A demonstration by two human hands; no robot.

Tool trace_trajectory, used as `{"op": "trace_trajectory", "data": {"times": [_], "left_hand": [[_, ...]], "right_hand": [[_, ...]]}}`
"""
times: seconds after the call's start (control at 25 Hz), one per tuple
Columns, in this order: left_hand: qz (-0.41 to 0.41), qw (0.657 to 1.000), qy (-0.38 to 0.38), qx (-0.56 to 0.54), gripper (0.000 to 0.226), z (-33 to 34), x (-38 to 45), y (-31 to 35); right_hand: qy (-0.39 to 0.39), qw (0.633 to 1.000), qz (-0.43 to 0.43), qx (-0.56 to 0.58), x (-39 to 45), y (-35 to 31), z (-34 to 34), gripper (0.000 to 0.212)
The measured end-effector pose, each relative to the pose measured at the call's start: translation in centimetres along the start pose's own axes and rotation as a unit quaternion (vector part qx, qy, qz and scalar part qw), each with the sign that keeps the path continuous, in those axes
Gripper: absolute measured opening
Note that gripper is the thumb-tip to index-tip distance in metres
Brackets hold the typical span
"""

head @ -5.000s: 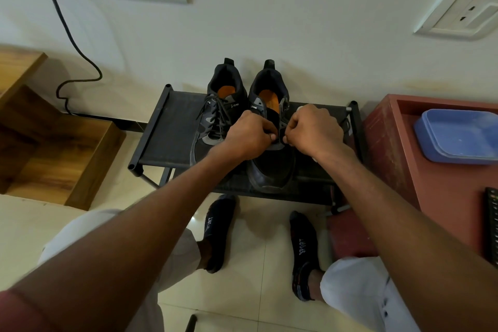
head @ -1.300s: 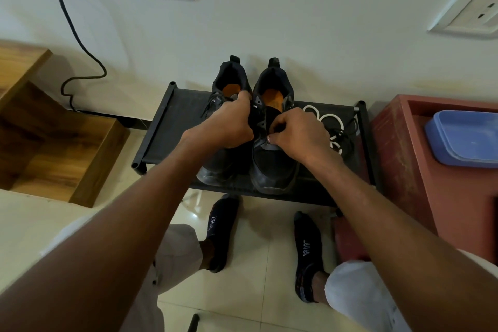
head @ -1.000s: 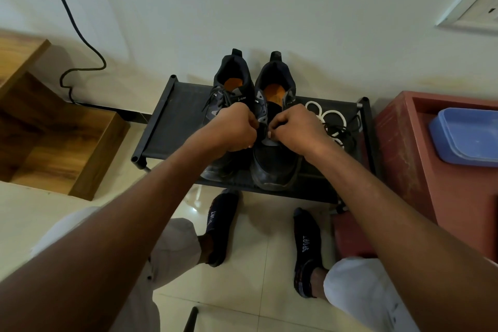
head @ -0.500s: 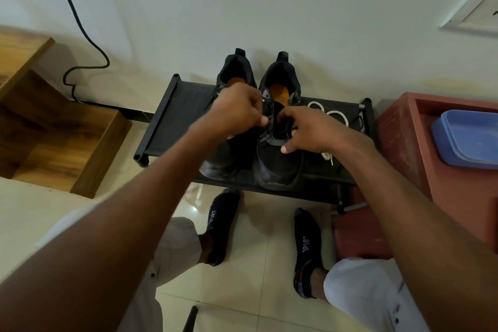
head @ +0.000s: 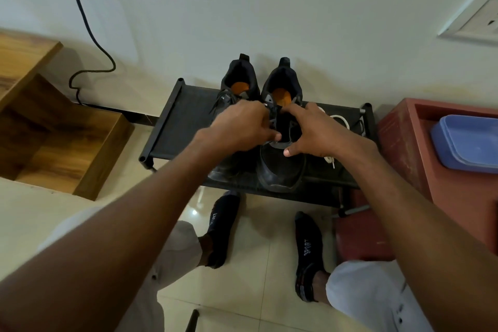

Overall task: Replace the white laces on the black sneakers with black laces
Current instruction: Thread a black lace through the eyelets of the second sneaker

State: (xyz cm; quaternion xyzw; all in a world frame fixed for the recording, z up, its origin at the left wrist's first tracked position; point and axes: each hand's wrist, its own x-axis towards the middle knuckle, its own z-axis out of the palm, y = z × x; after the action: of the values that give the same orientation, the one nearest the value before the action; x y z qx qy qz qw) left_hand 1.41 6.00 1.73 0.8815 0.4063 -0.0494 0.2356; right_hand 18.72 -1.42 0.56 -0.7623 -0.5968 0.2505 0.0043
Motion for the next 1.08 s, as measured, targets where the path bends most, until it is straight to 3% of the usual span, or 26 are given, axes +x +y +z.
{"op": "trace_trajectory", "data": {"times": [0.2, 0.28, 0.36, 0.4, 0.44, 0.48, 0.56, 0.6, 0.64, 0.72, 0.76, 0.84, 0.96, 1.08], "left_hand": [[0.017, 0.999, 0.038, 0.021, 0.019, 1.1, 1.2, 1.2], [0.0, 0.999, 0.043, 0.014, 0.026, 0.9, 1.5, 1.4], [-0.013, 0.998, 0.032, -0.046, 0.028, 0.1, 1.7, 1.4], [-0.004, 0.991, 0.044, -0.127, 0.025, -0.7, 1.5, 1.5], [0.012, 0.966, 0.078, -0.247, 0.024, -1.7, 1.1, 1.6], [0.036, 0.911, 0.124, -0.393, 0.024, -2.9, 0.7, 1.6], [0.065, 0.755, 0.174, -0.63, 0.026, -4.6, 0.0, 1.3], [0.055, 0.726, 0.181, -0.661, 0.026, -4.9, -0.1, 0.9], [0.026, 0.762, 0.197, -0.617, 0.024, -4.7, -0.1, 0.5], [-0.025, 0.928, 0.2, -0.314, 0.028, -3.1, 0.4, -0.5], [-0.024, 0.973, 0.166, -0.156, 0.031, -1.9, 0.6, -0.5], [-0.018, 0.997, 0.07, -0.015, 0.037, -0.1, 0.6, 0.1], [-0.02, 0.999, 0.024, 0.026, 0.031, 1.0, 0.8, 0.9], [-0.019, 1.0, -0.002, 0.024, 0.029, 1.4, 1.5, 0.8]], "right_hand": [[-0.004, 1.0, -0.006, -0.004, 0.2, 0.0, 0.3, 0.106], [-0.009, 1.0, 0.0, -0.002, 0.2, 0.1, 0.6, 0.108], [-0.011, 1.0, 0.01, 0.011, 0.3, 0.1, 0.9, 0.11], [-0.009, 1.0, 0.013, 0.019, 0.3, 0.1, 1.1, 0.111], [-0.009, 0.999, 0.015, 0.027, 0.3, 0.0, 1.2, 0.112], [-0.009, 0.999, 0.015, 0.036, 0.3, 0.1, 1.2, 0.112], [-0.011, 0.999, 0.012, 0.046, 0.2, 0.2, 1.1, 0.11], [-0.011, 0.999, 0.011, 0.05, 0.1, 0.2, 1.0, 0.108], [-0.007, 0.998, 0.011, 0.053, -0.1, 0.1, 0.9, 0.108], [0.008, 0.998, 0.012, 0.062, -0.3, -0.2, 0.7, 0.11], [0.018, 0.998, 0.014, 0.061, -0.4, -0.3, 0.7, 0.112], [0.045, 0.997, 0.021, 0.059, -0.5, -0.6, 0.8, 0.112], [0.069, 0.995, 0.055, 0.054, -0.3, -0.7, 1.1, 0.106], [0.044, 0.993, 0.098, 0.058, -0.1, -0.5, 1.0, 0.105]]}}
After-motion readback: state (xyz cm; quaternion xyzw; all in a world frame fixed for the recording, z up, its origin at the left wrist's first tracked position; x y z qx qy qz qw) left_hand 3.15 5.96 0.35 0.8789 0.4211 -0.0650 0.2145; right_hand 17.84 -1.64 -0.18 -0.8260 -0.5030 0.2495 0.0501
